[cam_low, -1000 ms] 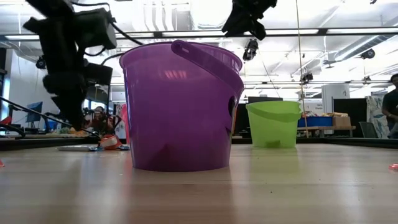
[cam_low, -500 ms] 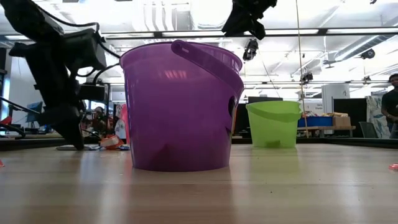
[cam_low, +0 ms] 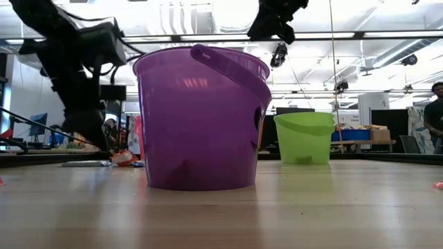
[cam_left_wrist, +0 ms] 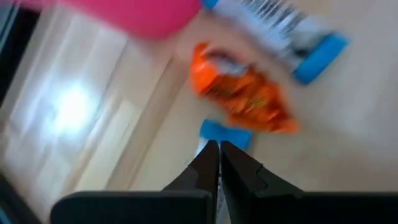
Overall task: Sort candy
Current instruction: Put the white-blue chocolate into the green bucket
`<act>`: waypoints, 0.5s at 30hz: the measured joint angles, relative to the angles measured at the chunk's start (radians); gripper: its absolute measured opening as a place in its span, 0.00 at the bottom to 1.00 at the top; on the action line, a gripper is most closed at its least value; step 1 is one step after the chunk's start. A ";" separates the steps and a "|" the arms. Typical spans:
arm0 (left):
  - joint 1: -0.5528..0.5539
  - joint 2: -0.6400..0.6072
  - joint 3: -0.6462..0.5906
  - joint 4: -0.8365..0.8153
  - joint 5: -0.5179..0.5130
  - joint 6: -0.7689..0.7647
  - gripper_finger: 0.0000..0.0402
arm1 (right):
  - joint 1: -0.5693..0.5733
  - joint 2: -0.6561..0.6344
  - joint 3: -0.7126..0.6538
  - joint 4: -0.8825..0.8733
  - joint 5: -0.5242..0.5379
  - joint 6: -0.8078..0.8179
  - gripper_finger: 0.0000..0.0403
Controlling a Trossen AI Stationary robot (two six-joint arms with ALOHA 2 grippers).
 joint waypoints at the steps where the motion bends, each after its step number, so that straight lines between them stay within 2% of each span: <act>1: 0.012 0.004 -0.012 -0.004 0.001 -0.019 0.00 | 0.000 0.000 0.000 0.000 0.000 -0.007 0.18; 5: 0.037 0.021 -0.044 -0.018 0.011 -0.087 0.00 | 0.000 0.000 0.000 0.000 0.001 -0.029 0.18; 15: 0.038 0.054 -0.085 0.027 -0.011 -0.094 0.00 | 0.000 0.000 0.000 0.000 0.002 -0.059 0.16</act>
